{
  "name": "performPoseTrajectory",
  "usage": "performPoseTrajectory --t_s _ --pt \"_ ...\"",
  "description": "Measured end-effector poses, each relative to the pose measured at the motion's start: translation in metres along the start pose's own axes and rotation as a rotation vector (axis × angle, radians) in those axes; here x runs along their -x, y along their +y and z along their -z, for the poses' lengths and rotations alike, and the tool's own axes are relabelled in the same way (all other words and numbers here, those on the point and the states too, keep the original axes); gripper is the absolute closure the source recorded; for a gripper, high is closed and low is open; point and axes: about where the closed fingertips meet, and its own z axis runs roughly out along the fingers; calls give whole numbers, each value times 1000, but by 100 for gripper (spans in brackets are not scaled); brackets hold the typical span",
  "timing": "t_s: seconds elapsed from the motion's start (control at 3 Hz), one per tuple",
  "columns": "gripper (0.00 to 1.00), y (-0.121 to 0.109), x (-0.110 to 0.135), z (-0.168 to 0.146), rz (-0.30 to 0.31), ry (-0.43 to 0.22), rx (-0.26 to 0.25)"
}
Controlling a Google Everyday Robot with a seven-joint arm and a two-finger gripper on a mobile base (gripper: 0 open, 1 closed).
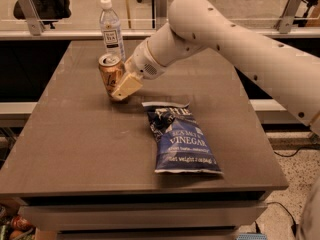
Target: Knock orange can over
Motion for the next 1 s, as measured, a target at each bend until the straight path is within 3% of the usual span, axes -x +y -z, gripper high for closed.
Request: performPoseTrajectory --t_s 0.33,1.0 --pt "100 -5 8 11 62 71 9" --pt "100 -2 20 23 204 329 -2"
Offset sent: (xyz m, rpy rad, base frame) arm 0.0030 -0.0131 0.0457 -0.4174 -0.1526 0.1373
